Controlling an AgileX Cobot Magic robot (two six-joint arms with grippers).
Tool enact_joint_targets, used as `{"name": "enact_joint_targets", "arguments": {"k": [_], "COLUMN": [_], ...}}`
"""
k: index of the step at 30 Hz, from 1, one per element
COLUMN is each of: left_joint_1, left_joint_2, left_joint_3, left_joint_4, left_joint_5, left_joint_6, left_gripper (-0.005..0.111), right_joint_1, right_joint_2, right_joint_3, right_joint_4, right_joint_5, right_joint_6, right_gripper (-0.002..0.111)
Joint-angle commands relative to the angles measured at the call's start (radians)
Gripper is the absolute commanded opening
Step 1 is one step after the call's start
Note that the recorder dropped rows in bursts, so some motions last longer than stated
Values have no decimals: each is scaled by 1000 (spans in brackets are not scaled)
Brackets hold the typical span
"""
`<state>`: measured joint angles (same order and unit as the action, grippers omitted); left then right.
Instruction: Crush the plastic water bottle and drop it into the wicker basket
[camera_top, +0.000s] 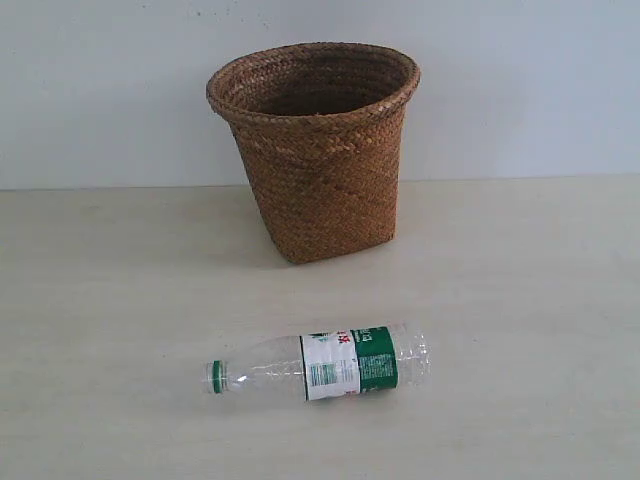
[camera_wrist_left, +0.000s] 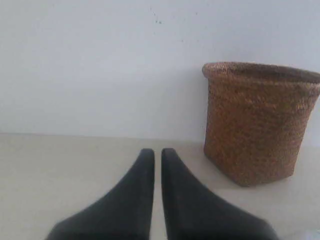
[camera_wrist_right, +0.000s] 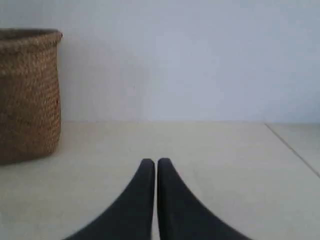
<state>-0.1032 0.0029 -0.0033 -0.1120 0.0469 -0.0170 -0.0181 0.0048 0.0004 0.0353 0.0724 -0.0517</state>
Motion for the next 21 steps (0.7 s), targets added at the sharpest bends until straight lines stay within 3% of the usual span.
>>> {"name": "enact_joint_targets", "arguments": {"k": [1,6,10,15,21], "left_joint_1": [3,3,3,3,3], "left_joint_2": [-3,-3,-3,101,367], "left_joint_3": [3,3,3,-65,-243], "left_joint_4": [-12,-12,-12,-12,4], "left_joint_5": [-110,-326,-483,-496,-492], "left_joint_6": [-60,-150,-197,-246,-249], "left_gripper": [4,4,4,4,4], "right_joint_1": [-1,-1,-1,-1,-1], "right_joint_2": [-5,-5,4,124,326], "right_joint_3": [0,0,-13,-138,-319], "right_joint_4": [5,7,7,5,-20], "right_joint_5": [-194,-368,-464,-442,-442], "right_joint_6": [52,243,263,263,261], "right_gripper": [0,0,0,0,0]}}
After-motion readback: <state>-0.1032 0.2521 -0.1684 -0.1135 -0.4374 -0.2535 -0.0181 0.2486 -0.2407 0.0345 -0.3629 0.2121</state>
